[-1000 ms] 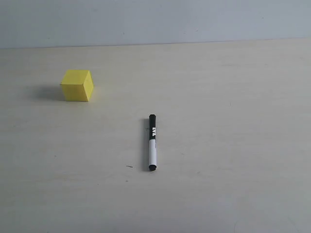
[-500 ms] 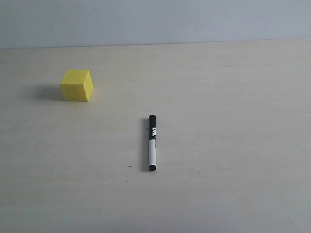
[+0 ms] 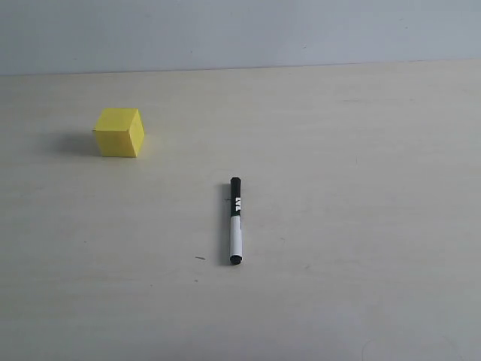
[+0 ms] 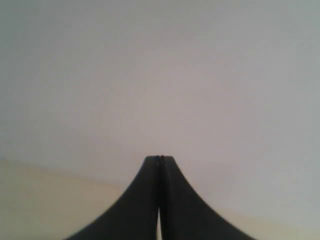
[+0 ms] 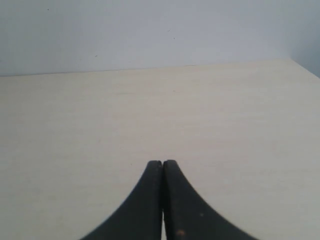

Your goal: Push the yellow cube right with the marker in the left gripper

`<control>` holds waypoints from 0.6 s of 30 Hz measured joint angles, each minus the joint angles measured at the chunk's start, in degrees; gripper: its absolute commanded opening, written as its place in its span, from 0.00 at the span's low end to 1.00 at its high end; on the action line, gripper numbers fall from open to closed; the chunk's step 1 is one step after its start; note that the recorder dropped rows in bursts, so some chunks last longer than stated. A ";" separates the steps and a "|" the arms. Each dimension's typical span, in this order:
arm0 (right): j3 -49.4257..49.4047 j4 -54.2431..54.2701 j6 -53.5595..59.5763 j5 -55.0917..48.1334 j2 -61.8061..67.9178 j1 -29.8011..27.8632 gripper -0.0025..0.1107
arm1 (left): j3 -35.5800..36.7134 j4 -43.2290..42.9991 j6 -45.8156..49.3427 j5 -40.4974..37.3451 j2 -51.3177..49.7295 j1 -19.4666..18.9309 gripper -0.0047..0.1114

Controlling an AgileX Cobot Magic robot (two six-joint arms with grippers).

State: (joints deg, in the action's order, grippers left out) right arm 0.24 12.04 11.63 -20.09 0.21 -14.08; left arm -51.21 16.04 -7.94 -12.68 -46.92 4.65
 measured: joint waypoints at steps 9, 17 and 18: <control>0.00 0.00 0.00 0.00 0.00 0.00 0.02 | -24.28 6.73 9.94 -42.92 -33.37 9.69 0.04; 0.00 0.00 0.00 0.00 0.00 0.00 0.02 | -31.10 -5.96 -1.82 -47.51 -53.46 28.63 0.04; 0.00 0.00 0.00 0.00 0.00 0.00 0.02 | -31.71 -7.85 -4.07 -47.45 -55.75 30.12 0.04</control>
State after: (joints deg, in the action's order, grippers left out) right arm 0.24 12.04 11.63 -20.09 0.21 -14.08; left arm -82.93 8.19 -12.01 -60.13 -102.67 34.77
